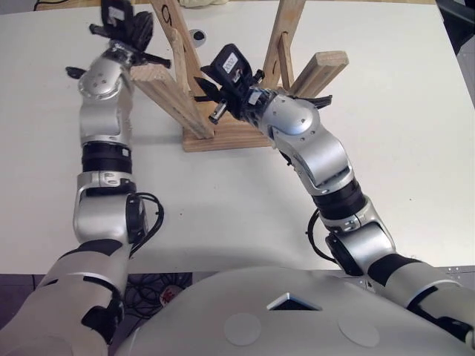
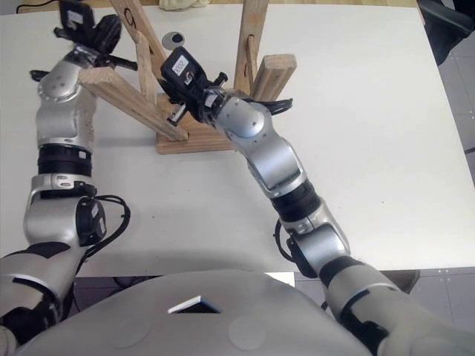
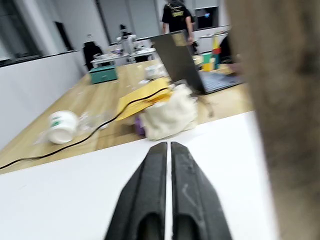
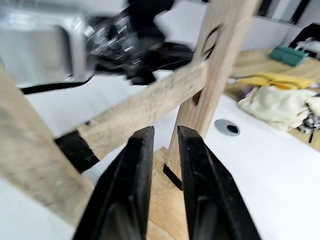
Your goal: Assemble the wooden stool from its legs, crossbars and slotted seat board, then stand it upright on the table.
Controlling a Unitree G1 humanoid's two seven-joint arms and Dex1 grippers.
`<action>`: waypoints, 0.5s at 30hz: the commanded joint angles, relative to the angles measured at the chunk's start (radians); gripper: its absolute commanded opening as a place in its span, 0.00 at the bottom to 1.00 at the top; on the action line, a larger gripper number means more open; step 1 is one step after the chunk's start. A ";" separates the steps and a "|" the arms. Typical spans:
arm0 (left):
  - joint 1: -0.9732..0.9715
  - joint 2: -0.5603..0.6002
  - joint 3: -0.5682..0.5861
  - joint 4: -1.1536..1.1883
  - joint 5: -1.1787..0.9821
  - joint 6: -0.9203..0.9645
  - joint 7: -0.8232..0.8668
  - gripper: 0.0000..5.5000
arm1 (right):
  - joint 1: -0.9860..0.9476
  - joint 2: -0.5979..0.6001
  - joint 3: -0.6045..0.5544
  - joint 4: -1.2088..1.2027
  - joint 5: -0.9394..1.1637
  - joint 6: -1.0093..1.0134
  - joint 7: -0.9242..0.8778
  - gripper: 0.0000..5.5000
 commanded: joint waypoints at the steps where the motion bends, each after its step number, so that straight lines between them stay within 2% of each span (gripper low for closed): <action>1: 0.107 0.065 0.033 -0.063 -0.025 0.016 -0.064 0.13 | 0.107 -0.043 -0.019 -0.174 0.054 0.041 0.042 0.27; 6: 0.116 0.077 0.022 -0.105 -0.019 0.005 -0.085 0.25 | 0.149 -0.083 -0.002 -0.242 0.075 0.087 0.079 0.43; 9: 0.132 0.086 0.009 -0.145 -0.028 0.018 -0.123 0.25 | 0.171 -0.067 -0.050 -0.301 0.185 0.178 0.108 0.43; 12: 0.122 0.092 0.058 -0.297 -0.187 0.103 -0.248 0.25 | 0.213 -0.113 -0.119 -0.403 0.349 0.326 0.179 0.43; 15: 0.110 0.121 0.068 -0.444 -0.341 0.197 -0.393 0.17 | 0.228 -0.158 -0.150 -0.441 0.432 0.407 0.215 0.43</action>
